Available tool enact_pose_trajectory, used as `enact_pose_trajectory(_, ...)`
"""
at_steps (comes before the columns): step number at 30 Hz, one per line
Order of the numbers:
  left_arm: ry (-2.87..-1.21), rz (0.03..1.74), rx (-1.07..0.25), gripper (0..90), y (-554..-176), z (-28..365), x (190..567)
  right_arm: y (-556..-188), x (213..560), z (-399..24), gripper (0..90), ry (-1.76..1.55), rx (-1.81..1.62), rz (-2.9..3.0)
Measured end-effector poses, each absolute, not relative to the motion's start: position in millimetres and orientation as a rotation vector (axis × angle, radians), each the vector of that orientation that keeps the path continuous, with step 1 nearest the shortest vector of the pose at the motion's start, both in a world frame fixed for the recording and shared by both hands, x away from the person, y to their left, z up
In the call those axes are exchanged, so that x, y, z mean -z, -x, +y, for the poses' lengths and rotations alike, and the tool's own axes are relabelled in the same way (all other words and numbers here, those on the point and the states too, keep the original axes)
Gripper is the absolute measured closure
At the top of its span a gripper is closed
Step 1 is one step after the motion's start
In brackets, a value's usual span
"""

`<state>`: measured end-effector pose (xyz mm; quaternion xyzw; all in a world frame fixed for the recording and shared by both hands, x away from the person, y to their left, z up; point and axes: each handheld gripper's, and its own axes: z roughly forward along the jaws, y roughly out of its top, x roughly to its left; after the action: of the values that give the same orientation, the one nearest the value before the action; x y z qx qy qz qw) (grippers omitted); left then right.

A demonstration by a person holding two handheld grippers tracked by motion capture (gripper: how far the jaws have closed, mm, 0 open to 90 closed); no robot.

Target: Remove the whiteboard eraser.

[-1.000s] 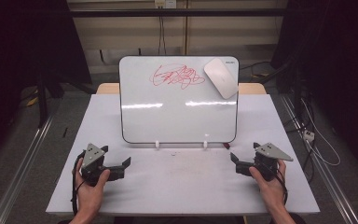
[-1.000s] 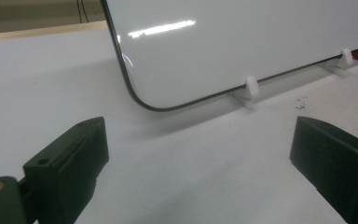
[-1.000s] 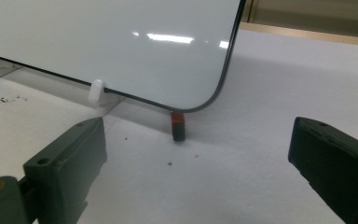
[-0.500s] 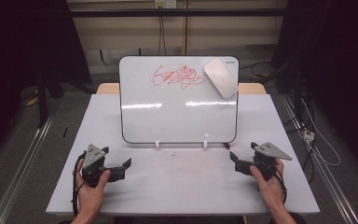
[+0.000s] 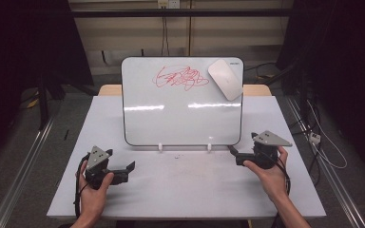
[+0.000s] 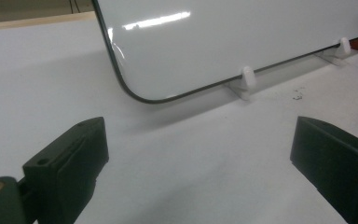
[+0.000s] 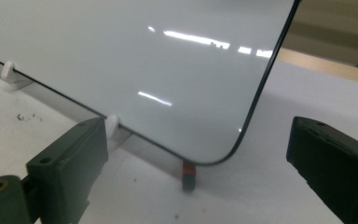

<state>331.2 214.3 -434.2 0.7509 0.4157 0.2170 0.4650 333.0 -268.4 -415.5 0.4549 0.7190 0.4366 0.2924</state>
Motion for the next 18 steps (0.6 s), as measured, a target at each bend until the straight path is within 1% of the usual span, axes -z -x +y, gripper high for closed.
enact_pose_trajectory(7, -1.845, 1.021, -0.529, 4.1, -331, 213, 432, -355, 393, -265, 7.4, -1.209, -1.168, 1.900)
enact_pose_trajectory(9, -1.849, 1.013, -0.533, 4.1, -330, 211, 432, -360, 386, -265, 10.3, -1.195, -1.164, 1.910)
enact_pose_trajectory(11, -1.852, 1.008, -0.530, 4.1, -330, 210, 432, -365, 380, -265, 9.1, -1.184, -1.158, 1.907)
enact_pose_trajectory(18, -1.859, 1.002, -0.527, 4.1, -334, 210, 433, -384, 363, -264, 13.9, -1.193, -1.136, 1.871)
